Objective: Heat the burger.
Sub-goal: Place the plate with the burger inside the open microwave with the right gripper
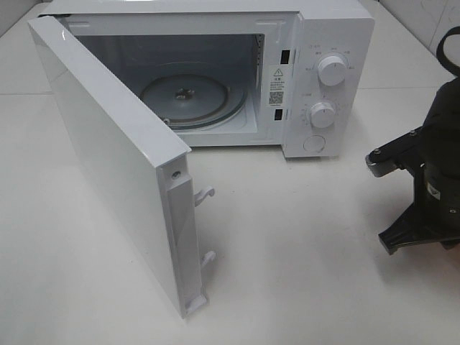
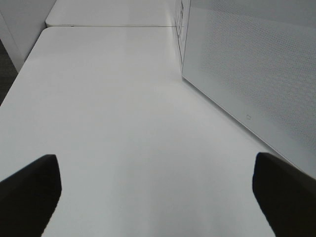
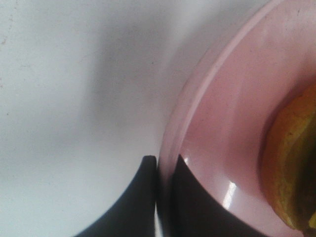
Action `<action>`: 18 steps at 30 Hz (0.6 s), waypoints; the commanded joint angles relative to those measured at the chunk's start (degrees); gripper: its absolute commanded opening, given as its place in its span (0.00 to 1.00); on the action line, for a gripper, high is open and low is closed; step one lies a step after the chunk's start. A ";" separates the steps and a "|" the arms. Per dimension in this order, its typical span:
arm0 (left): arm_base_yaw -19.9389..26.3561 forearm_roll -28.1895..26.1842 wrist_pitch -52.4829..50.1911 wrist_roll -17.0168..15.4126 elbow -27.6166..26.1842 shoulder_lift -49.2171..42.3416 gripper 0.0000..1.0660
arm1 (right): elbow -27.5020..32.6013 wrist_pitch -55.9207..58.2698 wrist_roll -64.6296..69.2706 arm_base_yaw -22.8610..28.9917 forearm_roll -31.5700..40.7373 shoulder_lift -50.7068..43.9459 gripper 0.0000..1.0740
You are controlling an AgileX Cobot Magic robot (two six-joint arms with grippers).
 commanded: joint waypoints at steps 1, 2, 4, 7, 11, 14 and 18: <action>0.23 -0.23 -0.69 -0.34 0.00 -1.38 0.95 | 0.17 4.93 0.23 0.34 -2.69 -2.92 0.00; 0.23 -0.23 -0.69 -0.34 0.00 -1.38 0.95 | 0.17 4.93 0.23 0.34 -2.69 -2.92 0.00; 0.23 -0.23 -0.69 -0.34 0.00 -1.38 0.95 | 0.17 6.59 -0.63 0.34 -2.69 -5.21 0.00; 0.23 -0.23 -0.69 -0.34 0.00 -1.38 0.95 | 0.17 7.73 -0.86 0.34 -2.69 -6.65 0.00; 0.23 -0.23 -0.69 -0.34 0.00 -1.38 0.95 | 0.17 10.49 -2.64 0.34 -2.06 -10.20 0.00; 0.23 -0.23 -0.69 -0.34 0.00 -1.38 0.95 | 0.17 10.94 -4.07 0.34 -0.57 -11.69 0.00; 0.23 -0.23 -0.69 -0.34 0.00 -1.38 0.95 | 0.17 12.20 -5.16 0.34 0.40 -13.29 0.00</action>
